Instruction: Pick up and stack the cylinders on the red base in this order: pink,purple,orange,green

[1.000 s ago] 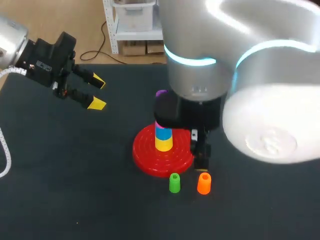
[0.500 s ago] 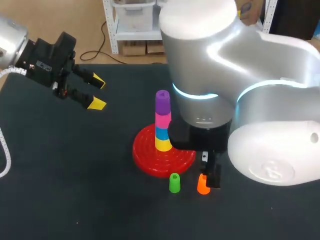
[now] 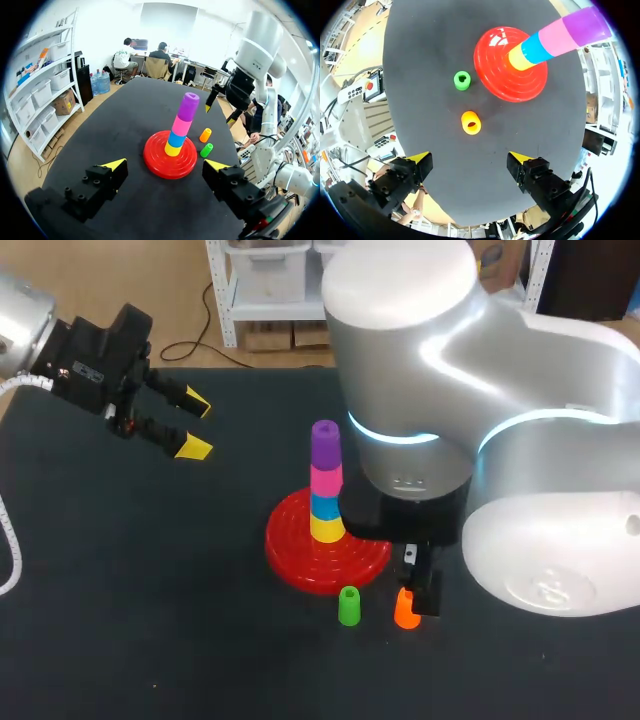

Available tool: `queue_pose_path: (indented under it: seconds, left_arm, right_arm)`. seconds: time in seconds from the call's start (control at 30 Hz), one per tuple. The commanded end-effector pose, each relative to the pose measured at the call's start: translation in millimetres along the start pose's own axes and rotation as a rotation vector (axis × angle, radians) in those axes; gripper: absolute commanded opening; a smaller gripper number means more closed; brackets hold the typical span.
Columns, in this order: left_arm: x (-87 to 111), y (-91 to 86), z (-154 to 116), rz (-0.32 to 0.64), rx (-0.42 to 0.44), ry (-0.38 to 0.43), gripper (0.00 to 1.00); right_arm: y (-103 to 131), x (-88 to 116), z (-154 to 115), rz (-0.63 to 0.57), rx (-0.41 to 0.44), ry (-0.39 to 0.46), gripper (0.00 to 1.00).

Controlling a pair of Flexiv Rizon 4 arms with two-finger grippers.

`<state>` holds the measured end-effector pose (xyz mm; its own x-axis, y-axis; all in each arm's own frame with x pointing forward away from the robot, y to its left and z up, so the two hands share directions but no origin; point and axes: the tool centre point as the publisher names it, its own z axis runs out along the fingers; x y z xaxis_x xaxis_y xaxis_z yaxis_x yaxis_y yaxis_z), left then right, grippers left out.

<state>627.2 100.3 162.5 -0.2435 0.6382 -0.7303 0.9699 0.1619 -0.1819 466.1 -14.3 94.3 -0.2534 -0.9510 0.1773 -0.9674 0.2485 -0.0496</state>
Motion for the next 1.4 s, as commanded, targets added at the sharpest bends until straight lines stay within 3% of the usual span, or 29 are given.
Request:
queue_pose_path:
  seconds: [0.03, 0.73, 1.03, 1.4]
  left_arm:
    - [1.1, -0.1, 0, 0.002, -0.001, -0.003, 1.0]
    - [1.1, -0.1, 0, 0.002, -0.001, -0.003, 1.0]
    - [1.1, -0.1, 0, 0.002, -0.001, -0.003, 1.0]
    - [1.1, -0.1, 0, 0.002, -0.001, -0.003, 1.0]
  right_arm:
    - [1, 1, 0, 0.001, 0.003, -0.003, 1.0]
    - [22, 11, 21, 0.009, 0.103, -0.089, 1.0]
    - [11, -4, 29, 0.051, -0.001, -0.135, 1.0]
    - [10, -18, 34, 0.065, 0.012, -0.164, 1.0]
